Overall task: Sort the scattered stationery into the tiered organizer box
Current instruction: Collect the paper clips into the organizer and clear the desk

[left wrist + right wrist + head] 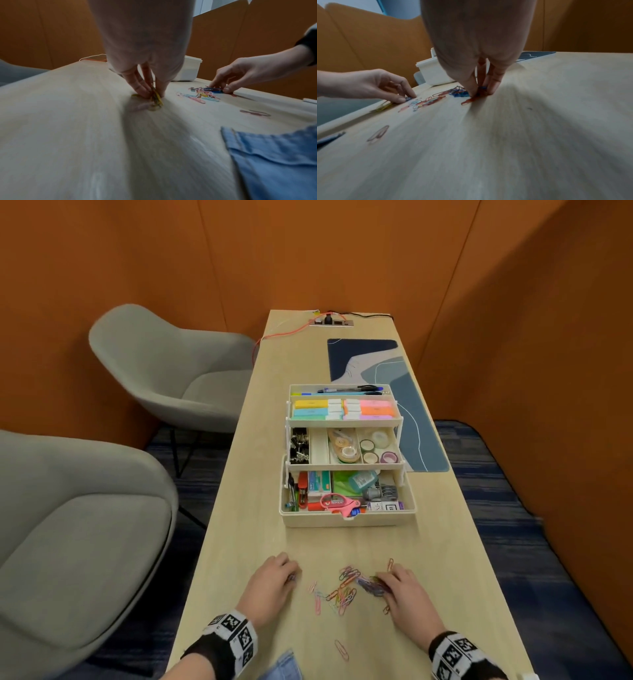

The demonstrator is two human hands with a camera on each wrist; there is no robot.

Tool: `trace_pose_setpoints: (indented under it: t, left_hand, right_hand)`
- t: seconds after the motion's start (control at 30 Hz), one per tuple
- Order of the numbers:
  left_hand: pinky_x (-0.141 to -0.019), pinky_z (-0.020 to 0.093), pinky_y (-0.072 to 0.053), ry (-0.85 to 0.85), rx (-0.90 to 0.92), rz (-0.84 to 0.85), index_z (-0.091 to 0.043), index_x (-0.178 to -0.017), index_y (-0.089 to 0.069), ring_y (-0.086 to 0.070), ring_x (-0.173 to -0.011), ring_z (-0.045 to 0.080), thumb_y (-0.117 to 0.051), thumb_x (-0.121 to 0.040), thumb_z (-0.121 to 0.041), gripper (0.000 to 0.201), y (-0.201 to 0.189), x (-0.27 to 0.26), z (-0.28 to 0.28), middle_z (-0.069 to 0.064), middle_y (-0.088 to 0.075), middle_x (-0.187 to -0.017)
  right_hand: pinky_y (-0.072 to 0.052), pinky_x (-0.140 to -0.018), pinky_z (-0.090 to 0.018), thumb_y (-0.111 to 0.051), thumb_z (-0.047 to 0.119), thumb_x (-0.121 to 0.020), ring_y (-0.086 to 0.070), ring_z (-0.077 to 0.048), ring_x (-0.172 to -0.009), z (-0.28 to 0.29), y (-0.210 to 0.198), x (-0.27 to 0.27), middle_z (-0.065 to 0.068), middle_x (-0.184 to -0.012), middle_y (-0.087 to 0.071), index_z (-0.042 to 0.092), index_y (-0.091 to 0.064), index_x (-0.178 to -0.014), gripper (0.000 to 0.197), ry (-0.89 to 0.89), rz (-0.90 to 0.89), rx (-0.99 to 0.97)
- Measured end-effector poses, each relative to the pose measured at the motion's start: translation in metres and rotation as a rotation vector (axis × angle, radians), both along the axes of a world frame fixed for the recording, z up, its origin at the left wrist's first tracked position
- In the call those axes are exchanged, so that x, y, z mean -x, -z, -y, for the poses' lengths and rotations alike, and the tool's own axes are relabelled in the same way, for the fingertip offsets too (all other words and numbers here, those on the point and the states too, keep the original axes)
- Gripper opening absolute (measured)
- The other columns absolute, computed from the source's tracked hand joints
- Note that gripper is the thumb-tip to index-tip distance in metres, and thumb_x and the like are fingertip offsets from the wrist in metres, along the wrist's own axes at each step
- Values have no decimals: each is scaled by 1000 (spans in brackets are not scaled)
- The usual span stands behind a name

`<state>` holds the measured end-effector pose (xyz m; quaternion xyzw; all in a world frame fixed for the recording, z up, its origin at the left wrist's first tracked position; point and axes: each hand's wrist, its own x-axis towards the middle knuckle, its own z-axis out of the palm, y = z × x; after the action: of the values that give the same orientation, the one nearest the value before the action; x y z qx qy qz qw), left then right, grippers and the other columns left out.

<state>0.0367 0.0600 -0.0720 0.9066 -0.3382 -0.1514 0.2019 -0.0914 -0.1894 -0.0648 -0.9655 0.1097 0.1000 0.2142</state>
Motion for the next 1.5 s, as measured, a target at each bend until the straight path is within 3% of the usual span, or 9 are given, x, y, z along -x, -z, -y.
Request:
trace_pose_setpoints:
  t: [0.17,0.37,0.53,0.73,0.83,1.0,1.27,1.43,1.5]
  left_hand:
    - [-77,24,-44,-107,9,-74,-15,-98,-58,-52,-87,14,-51,-92,-13,9,-2,2,6,-3,-49,-99]
    - [-72,13,-41,-178,61,-266,-29,-77,-55,-52,-77,6,-62,-86,-12,20,-18,-8,9,-5,-55,-92]
    - [-58,15,-46,-299,305,-442,-24,-76,-62,-55,-56,1,-68,-82,-5,21,-49,-14,18,-2,-57,-76]
    - [-69,28,-53,-336,522,-411,-20,-88,-65,-57,-72,14,-68,-84,-10,11,-112,-58,64,13,-65,-91]
    - [-64,23,-52,-417,598,-311,-15,-90,-65,-58,-70,13,-68,-84,-8,9,-130,-96,96,3,-62,-84]
    - [-79,31,-53,-481,476,-173,-8,-91,-69,-62,-87,19,-66,-86,-9,6,-129,-146,131,7,-68,-93]
    - [-100,35,-46,-454,368,-163,-12,-111,-68,-60,-108,17,-51,-94,-7,24,-133,-156,120,3,-67,-115]
    - [-77,16,-47,-486,508,-140,-19,-115,-63,-58,-95,4,-50,-95,-11,25,-136,-120,72,-8,-63,-110]
    - [-74,18,-49,-529,541,-136,-20,-111,-63,-60,-91,4,-50,-95,-11,23,-125,-97,49,-9,-64,-104]
  right_hand:
    - [-41,-79,-24,-54,16,-89,-52,-17,-90,4,-4,-4,4,-95,-43,19,-54,-97,9,91,-58,-60]
    - [-32,-59,-18,-56,5,-84,-41,-5,-68,9,-7,-12,9,-78,-42,30,-36,-68,35,193,-99,-136]
    - [-38,-55,-10,-59,-1,-80,-48,-5,-60,13,-11,-12,7,-64,-53,30,-47,-70,35,323,-26,-263]
    - [-46,-63,-20,-58,-7,-80,-52,-12,-58,17,-14,-6,2,-68,-53,23,-61,-86,31,388,-15,-431]
    - [-48,-57,-22,-55,-11,-81,-53,-12,-50,19,-17,-6,-1,-65,-49,12,-65,-81,25,443,-33,-564]
    - [-52,-53,-21,-50,-17,-86,-55,-11,-48,19,-29,-10,-9,-64,-50,-5,-63,-90,18,515,-39,-837]
    - [-54,-66,-26,-52,-8,-89,-61,-17,-63,14,-67,-44,-13,-74,-60,-4,-63,-98,15,459,-75,-1126]
    - [-56,-72,-25,-50,-8,-90,-61,-18,-73,6,-106,-92,-12,-80,-61,-6,-60,-99,14,404,-26,-1336]
    - [-56,-76,-27,-49,-7,-90,-61,-17,-78,5,-121,-118,-10,-86,-62,-3,-59,-99,14,392,13,-1383]
